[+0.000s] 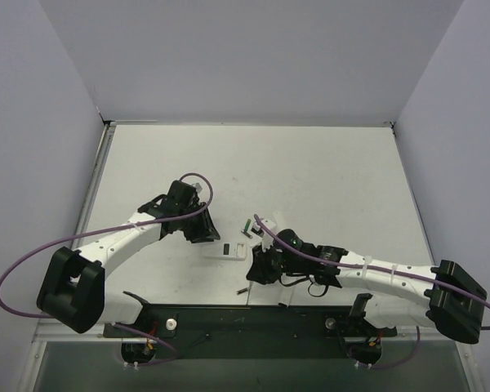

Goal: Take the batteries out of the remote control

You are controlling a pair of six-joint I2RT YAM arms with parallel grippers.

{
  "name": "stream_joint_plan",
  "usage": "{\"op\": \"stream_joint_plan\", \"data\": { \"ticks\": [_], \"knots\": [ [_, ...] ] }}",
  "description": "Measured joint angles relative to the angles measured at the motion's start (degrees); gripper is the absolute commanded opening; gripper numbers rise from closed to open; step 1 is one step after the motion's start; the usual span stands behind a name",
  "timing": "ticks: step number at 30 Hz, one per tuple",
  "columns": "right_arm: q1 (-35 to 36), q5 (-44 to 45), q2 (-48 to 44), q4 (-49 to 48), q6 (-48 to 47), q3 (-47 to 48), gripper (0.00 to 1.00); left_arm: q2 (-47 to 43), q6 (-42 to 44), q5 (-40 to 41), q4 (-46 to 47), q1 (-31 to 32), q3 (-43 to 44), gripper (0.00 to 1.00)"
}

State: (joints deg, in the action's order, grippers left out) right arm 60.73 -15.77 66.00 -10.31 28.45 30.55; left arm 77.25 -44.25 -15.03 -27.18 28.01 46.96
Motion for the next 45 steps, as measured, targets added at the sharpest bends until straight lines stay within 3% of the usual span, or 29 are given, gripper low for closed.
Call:
{"op": "stream_joint_plan", "data": {
  "ticks": [12, 17, 21, 22, 23, 29, 36, 45],
  "knots": [
    [-4.4, 2.7, -4.3, 2.3, 0.0, 0.0, 0.00, -0.4, 0.2, 0.4, -0.2, 0.0, -0.9, 0.38],
    [-9.1, 4.0, -6.9, 10.2, 1.1, 3.8, 0.00, -1.5, 2.1, 2.8, -2.8, 0.0, -0.1, 0.41],
    [-18.3, 6.5, -9.1, 18.9, 1.6, 10.4, 0.00, -3.0, 4.9, 4.9, -6.4, 0.0, 3.3, 0.67],
    [-20.9, 7.2, -9.9, 20.9, 1.8, 11.7, 0.00, -3.6, 6.0, 5.6, -7.2, 0.0, 4.3, 0.81],
    [-22.8, 7.8, -10.6, 22.5, 1.9, 12.7, 0.01, -4.2, 6.8, 6.0, -7.8, 0.0, 5.1, 0.86],
    [-38.9, 11.2, -13.8, 31.1, 1.6, 15.3, 0.00, -8.2, 11.8, 6.4, -10.0, 0.0, 7.2, 0.89],
    [-57.2, 0.6, -1.0, 36.0, -1.6, 17.4, 0.01, -11.4, 14.8, 4.8, -10.0, -0.1, 6.0, 0.88],
    [-59.9, -6.3, 22.8, 39.6, -5.8, 27.4, 0.06, -18.0, 18.0, 4.7, -7.8, -0.3, 1.8, 0.87]
  ]
}}
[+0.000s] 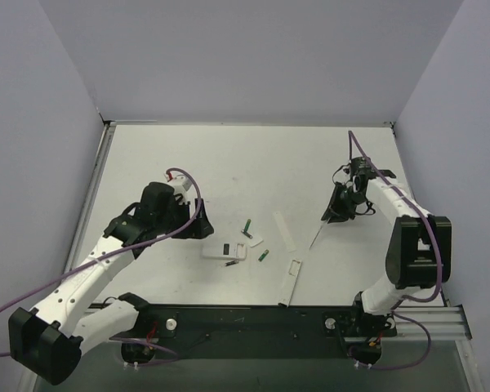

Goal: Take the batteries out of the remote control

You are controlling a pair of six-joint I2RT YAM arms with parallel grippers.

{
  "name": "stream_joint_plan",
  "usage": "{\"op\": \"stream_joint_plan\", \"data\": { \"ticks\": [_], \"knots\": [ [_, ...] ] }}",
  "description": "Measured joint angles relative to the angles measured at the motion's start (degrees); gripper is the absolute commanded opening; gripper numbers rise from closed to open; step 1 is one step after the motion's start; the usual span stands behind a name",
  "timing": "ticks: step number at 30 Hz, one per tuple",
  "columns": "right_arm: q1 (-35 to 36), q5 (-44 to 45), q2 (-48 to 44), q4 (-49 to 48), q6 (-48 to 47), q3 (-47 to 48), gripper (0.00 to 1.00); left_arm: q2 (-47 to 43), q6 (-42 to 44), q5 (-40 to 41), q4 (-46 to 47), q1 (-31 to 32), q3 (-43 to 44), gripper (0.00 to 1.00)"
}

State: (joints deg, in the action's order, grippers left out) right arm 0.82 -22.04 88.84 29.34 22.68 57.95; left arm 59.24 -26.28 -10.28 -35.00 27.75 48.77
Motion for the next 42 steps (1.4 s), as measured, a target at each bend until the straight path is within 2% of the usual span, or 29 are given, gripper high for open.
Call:
{"op": "stream_joint_plan", "data": {
  "ticks": [6, 15, 19, 25, 26, 29, 31, 32, 33, 36, 42],
  "knots": [
    [0.1, 0.0, 12.1, 2.5, -1.2, 9.4, 0.10, -7.1, 1.3, 0.1, 2.1, 0.0, -1.9, 0.88],
    [3.8, 3.4, 21.1, 4.1, -1.8, 15.5, 0.17, -7.4, 3.3, 0.7, 2.2, 0.0, -1.9, 0.89],
    [6.4, 6.2, 23.1, 4.8, -2.3, 16.9, 0.32, -7.1, 3.7, 0.7, 2.2, 0.0, -1.9, 0.89],
    [8.9, 9.4, 24.0, 5.6, -2.1, 18.2, 0.39, -7.2, 4.4, 1.6, 2.0, 0.0, -1.9, 0.89],
    [9.1, 9.7, 24.0, 5.7, -2.1, 18.4, 0.43, -7.2, 4.4, 1.6, 2.0, 0.0, -1.9, 0.88],
    [9.5, 11.0, 23.4, 6.6, -1.7, 19.3, 0.62, -7.2, 4.5, 1.5, 2.1, 0.0, -1.9, 0.88],
    [9.9, 11.9, 21.0, 7.6, -1.5, 19.4, 0.83, -7.5, 4.5, 1.3, 2.1, 0.0, -1.9, 0.88],
    [10.2, 12.6, 18.9, 8.2, -1.4, 19.4, 0.97, -7.7, 4.5, 1.0, 2.2, -0.1, -1.9, 0.88],
    [10.5, 13.2, 16.1, 8.7, -1.4, 19.4, 1.00, -8.0, 4.5, 0.7, 2.3, -0.1, -1.9, 0.88],
    [13.4, 16.3, 3.7, 8.2, -1.5, 17.8, 1.00, -9.4, 4.5, -0.3, 2.8, -0.1, -1.9, 0.88],
    [28.7, 22.1, -24.1, 5.2, 1.9, 8.4, 1.00, -15.1, 4.4, -1.4, 6.2, -0.1, -2.9, 0.89]
  ]
}}
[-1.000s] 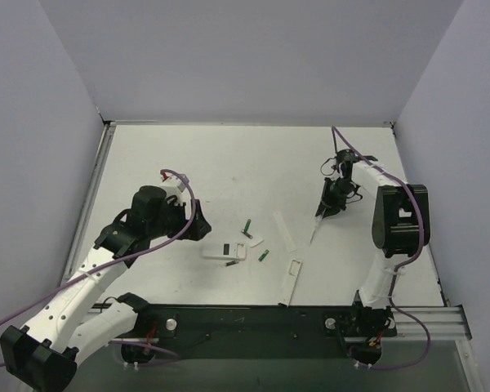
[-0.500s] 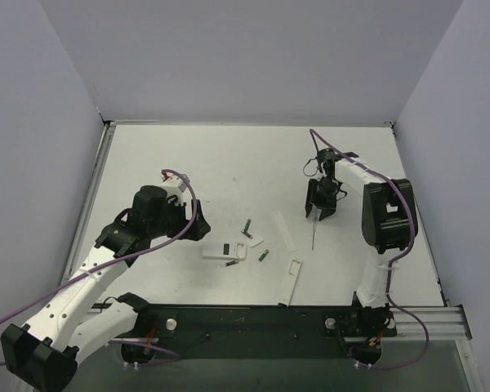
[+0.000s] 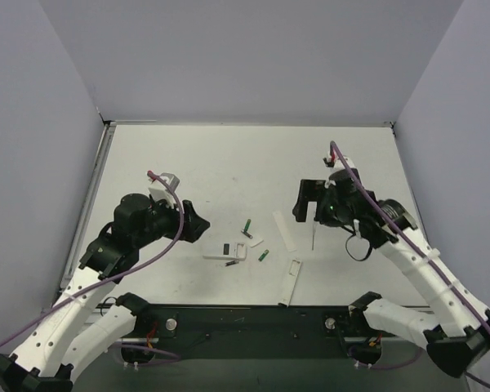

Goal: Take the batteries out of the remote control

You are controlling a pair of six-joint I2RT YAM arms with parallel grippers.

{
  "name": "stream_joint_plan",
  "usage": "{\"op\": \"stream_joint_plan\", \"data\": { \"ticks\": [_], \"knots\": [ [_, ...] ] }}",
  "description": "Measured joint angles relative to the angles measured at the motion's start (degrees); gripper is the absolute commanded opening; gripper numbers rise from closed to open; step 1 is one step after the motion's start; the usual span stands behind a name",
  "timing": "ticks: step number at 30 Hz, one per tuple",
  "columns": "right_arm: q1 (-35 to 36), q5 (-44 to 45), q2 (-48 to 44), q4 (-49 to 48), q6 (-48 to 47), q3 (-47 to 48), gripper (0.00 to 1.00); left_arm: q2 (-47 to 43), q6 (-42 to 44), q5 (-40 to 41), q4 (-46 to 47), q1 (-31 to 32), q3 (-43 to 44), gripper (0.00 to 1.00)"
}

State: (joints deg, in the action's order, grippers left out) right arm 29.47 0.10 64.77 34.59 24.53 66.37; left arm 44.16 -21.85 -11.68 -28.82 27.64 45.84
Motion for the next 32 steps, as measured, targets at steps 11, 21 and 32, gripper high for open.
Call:
{"op": "stream_joint_plan", "data": {
  "ticks": [11, 21, 32],
  "knots": [
    [6.5, 1.8, -27.2, -2.2, 8.3, -16.2, 1.00, -7.4, -0.6, -0.3, 5.2, 0.0, -2.8, 0.91],
    [6.5, 4.2, -32.2, -2.3, 8.9, -17.1, 1.00, -7.0, -1.3, -0.3, 5.4, 0.0, -2.8, 0.91],
    [6.5, 4.2, -30.9, -2.3, 8.8, -17.1, 1.00, -8.0, -1.4, -0.2, 5.5, 0.0, -2.8, 0.91]
  ]
}}
